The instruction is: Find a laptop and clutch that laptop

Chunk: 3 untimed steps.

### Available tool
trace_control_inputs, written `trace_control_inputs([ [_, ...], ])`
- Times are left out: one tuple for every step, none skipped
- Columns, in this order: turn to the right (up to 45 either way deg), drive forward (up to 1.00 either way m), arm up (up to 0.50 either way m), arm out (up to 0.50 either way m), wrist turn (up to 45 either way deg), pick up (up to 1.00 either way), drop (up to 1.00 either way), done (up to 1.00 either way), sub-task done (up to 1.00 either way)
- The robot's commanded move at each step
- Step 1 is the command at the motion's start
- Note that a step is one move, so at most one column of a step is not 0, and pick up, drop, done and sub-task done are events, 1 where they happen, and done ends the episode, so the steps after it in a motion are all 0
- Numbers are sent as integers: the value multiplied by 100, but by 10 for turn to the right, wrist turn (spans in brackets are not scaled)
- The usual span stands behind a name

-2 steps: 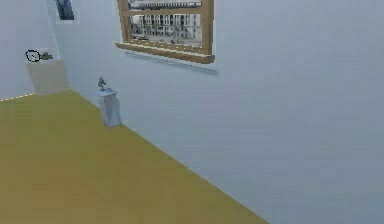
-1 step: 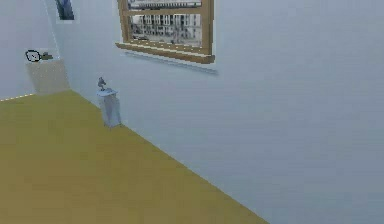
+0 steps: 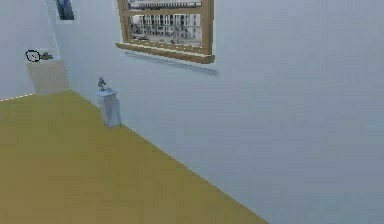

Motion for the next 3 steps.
trace_control_inputs([
  [0,0,0,0,450,0,0,0,0],
  [0,0,0,0,450,0,0,0,0],
  [0,0,0,0,450,0,0,0,0],
])
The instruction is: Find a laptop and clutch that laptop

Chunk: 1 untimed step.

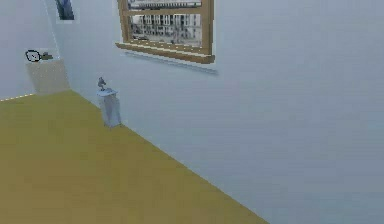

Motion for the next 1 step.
trace_control_inputs([
  [0,0,0,0,450,0,0,0,0],
])
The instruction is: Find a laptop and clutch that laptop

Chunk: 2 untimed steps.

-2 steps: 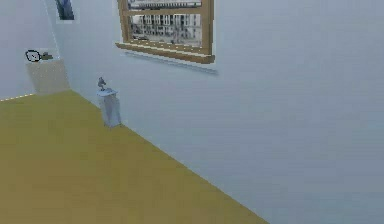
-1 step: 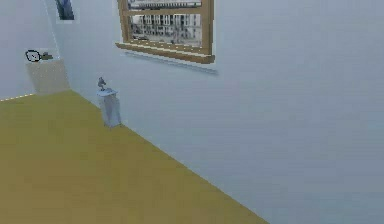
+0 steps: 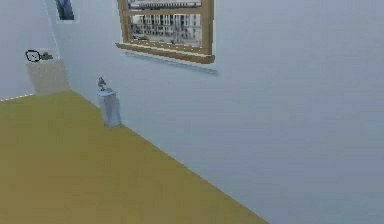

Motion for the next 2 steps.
trace_control_inputs([
  [0,0,-30,0,0,0,0,0,0],
  [0,0,0,0,0,100,0,0,0],
])
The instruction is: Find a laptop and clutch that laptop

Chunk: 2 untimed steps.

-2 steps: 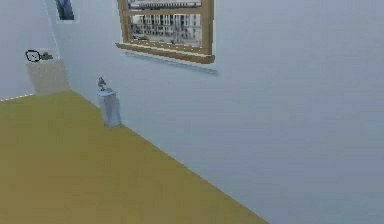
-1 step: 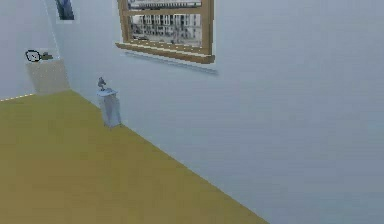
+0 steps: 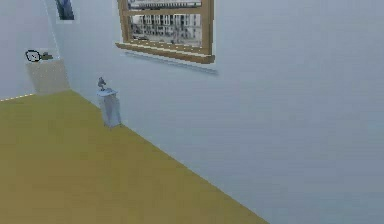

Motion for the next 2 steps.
trace_control_inputs([
  [0,0,10,0,0,0,0,0,0],
  [0,0,0,0,0,0,0,100,0],
])
